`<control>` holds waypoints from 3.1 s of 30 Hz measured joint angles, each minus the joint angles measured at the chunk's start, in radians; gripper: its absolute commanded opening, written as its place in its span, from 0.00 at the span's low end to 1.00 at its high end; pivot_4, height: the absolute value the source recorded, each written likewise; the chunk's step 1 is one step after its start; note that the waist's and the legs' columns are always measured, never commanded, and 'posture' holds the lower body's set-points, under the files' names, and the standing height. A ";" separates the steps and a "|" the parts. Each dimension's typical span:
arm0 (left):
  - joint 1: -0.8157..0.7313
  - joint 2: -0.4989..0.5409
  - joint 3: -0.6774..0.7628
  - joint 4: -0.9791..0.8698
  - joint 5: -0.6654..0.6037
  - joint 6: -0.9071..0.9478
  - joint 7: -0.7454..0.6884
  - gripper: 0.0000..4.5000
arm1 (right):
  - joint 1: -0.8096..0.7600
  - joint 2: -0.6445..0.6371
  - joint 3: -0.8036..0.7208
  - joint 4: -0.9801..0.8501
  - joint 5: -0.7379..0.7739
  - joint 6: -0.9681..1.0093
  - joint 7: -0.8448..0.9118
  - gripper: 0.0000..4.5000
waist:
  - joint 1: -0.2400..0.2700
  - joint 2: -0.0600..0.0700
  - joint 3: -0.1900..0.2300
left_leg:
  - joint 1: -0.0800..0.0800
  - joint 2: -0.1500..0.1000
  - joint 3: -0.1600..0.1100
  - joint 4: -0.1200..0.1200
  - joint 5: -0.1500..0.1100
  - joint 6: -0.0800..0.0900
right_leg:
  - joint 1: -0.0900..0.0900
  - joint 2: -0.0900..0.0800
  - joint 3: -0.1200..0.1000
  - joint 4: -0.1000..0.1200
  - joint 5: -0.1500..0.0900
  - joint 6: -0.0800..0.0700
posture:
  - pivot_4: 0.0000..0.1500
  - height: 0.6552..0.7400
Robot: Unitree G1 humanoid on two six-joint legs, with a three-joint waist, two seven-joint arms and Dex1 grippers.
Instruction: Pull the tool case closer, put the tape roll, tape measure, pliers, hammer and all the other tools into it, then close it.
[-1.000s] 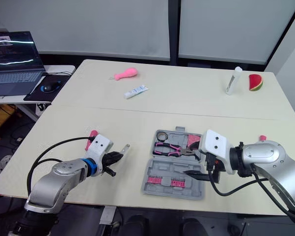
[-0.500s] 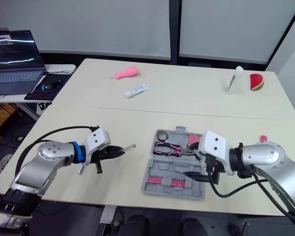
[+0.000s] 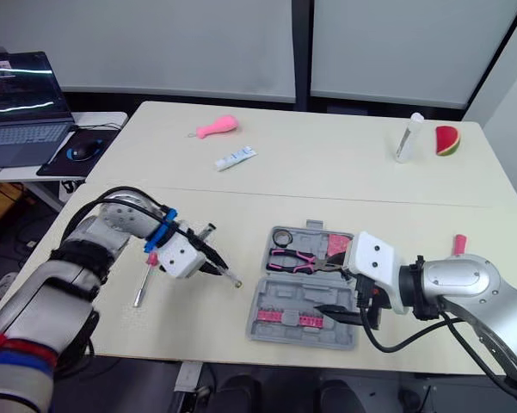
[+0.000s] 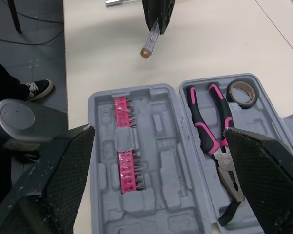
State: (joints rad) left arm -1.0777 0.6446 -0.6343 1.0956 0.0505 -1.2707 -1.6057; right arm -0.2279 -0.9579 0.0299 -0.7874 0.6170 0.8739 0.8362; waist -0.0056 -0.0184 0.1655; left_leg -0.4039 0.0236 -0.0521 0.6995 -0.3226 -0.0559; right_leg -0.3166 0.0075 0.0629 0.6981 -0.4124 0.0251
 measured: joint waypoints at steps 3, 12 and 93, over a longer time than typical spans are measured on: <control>-0.065 -0.050 -0.045 0.102 0.080 -0.148 0.008 0.04 | 0.003 0.004 0.002 -0.013 0.006 0.011 -0.016 1.00 | -0.002 0.000 0.000 | 0.000 -0.001 0.001 0.000 0.000 0.000 | 0.000 0.000 0.001 0.000 0.000 0.000 | 1.00 1.00; -0.103 -0.094 -0.119 0.192 0.481 -0.268 0.335 0.04 | 0.018 0.034 0.024 -0.047 0.032 0.039 -0.070 1.00 | -0.022 0.000 0.000 | -0.002 0.000 -0.001 0.000 0.000 0.000 | -0.001 0.001 0.000 0.002 0.000 0.000 | 1.00 1.00; 0.071 0.120 0.263 -0.012 0.482 -0.155 0.476 0.99 | -0.046 0.031 0.154 0.028 -0.081 -0.003 -0.053 1.00 | -0.046 -0.001 -0.001 | -0.005 -0.012 -0.005 0.011 0.006 0.005 | -0.011 -0.020 -0.025 0.027 0.000 0.001 | 1.00 1.00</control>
State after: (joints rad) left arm -1.0065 0.7644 -0.3712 1.0838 0.5330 -1.4252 -1.1297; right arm -0.2739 -0.9264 0.1840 -0.7595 0.5357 0.8708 0.7835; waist -0.0516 -0.0198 0.1649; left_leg -0.4085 0.0121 -0.0569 0.7108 -0.3164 -0.0511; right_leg -0.3272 -0.0126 0.0379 0.7255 -0.4129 0.0263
